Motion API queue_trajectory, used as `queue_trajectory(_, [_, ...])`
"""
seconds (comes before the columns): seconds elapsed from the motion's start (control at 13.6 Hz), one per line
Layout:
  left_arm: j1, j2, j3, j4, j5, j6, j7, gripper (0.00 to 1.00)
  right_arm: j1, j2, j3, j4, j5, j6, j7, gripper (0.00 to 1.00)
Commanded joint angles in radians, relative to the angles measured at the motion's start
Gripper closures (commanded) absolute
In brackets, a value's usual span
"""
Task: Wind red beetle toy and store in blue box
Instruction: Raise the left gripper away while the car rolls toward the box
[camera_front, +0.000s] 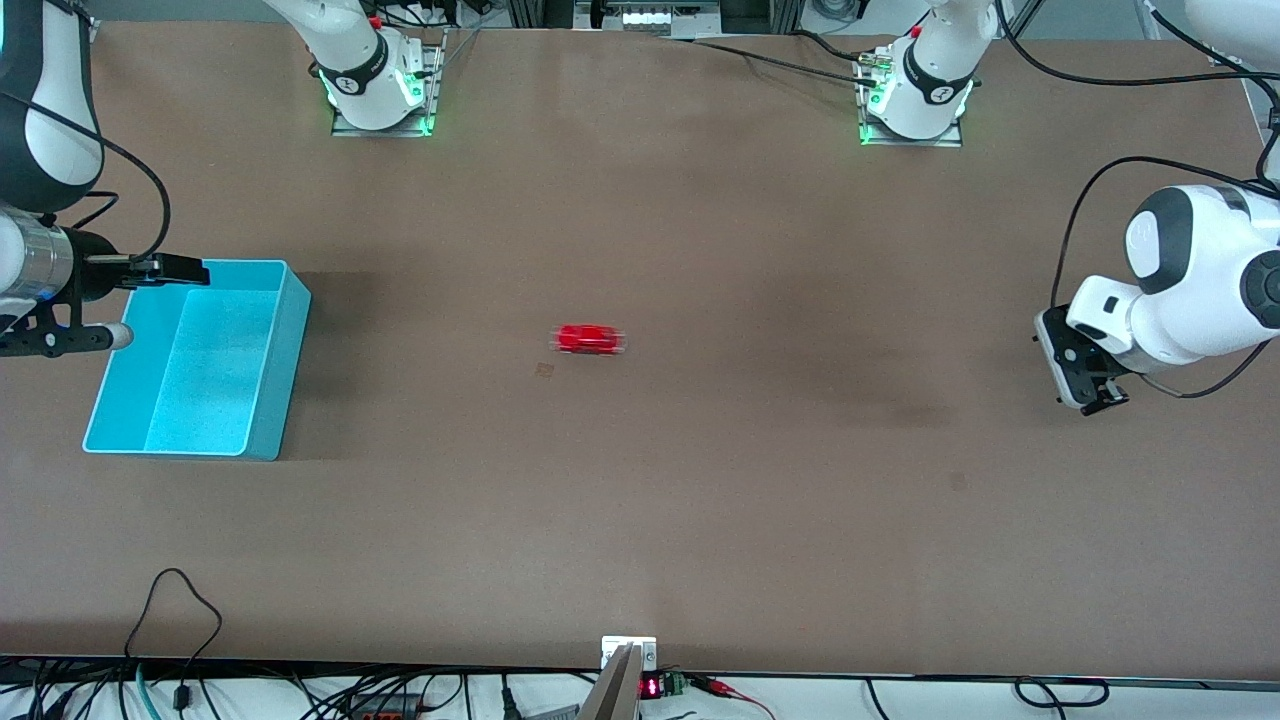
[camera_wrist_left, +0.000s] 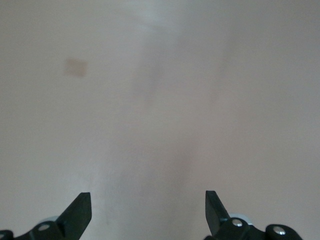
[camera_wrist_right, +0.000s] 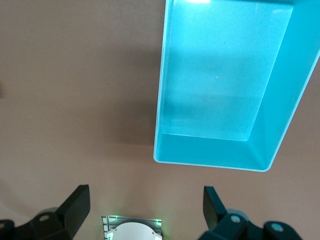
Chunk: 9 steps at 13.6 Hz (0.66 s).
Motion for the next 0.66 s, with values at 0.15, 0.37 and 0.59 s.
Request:
queue_trajectory(0.15, [0.0,0.012,0.0,0.139,-0.002,-0.017,-0.429,0.0,-0.004,-0.003,0.005,-0.001,0.002,-0.016,0.005,0.0])
queue_trajectory(0.37, [-0.014,0.01,0.003,0.229,-0.004,-0.054,-0.656,0.0,0.0,-0.003,0.005,-0.001,0.002,-0.016,0.006,0.0])
queue_trajectory(0.59, [-0.04,0.013,0.016,0.333,-0.001,-0.156,-0.805,0.0,0.0,-0.001,0.006,-0.001,0.003,-0.018,0.005,0.0])
